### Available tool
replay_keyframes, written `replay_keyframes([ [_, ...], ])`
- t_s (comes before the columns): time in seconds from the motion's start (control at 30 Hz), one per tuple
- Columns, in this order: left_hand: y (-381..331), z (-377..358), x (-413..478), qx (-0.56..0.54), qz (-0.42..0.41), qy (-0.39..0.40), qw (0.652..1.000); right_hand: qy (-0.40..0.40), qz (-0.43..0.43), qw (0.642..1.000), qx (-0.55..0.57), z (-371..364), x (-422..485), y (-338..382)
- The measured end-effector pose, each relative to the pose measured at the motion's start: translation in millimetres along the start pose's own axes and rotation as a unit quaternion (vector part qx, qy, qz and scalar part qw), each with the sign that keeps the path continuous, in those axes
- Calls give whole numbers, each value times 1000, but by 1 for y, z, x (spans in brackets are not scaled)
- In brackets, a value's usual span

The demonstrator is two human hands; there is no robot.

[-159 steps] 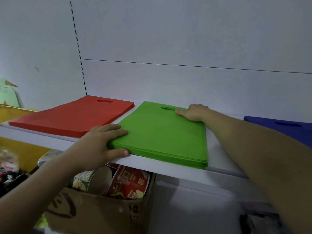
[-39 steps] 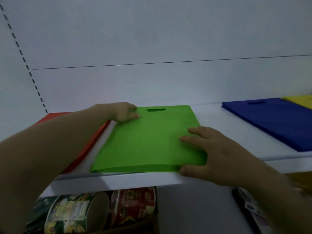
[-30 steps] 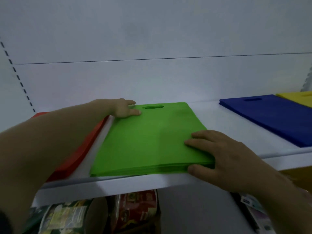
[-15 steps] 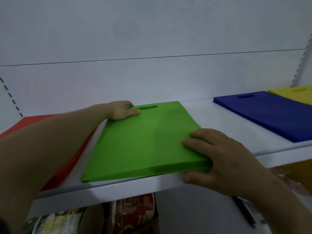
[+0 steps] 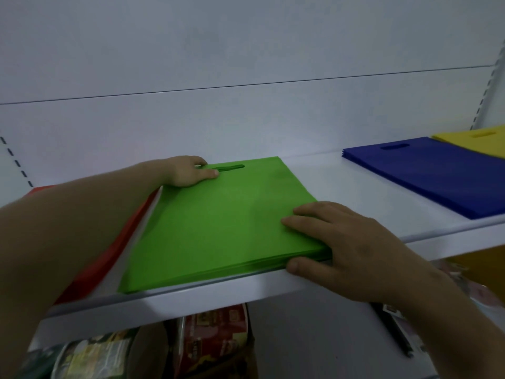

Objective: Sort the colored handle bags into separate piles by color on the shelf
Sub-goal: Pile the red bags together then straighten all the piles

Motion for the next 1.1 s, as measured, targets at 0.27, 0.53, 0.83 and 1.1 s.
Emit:
replay_keyframes([
  [0.27,-3,-2,4,-22,0,-8,1000,6,-6,1000,-23,-1,-3,0],
  [0.53,-6,-5,2,-60,-28,-46,997,14,-12,999,-36,-3,-2,1],
  [0.83,-8,-8,3,-70,-38,-43,996,-2,1,998,-58,-2,-3,1],
  [1.1,-8,-8,5,-48,-8,-28,998,38,-6,997,-68,0,-3,2],
])
Point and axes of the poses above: each hand's wrist, its own x-axis towards the middle knuckle, its own z-axis out of the back of the hand, y = z × x, the point moved 5 cm from there along x, towards the middle knuckle, and after that the axes turned 3 degrees about x, right-handed, at the moved point
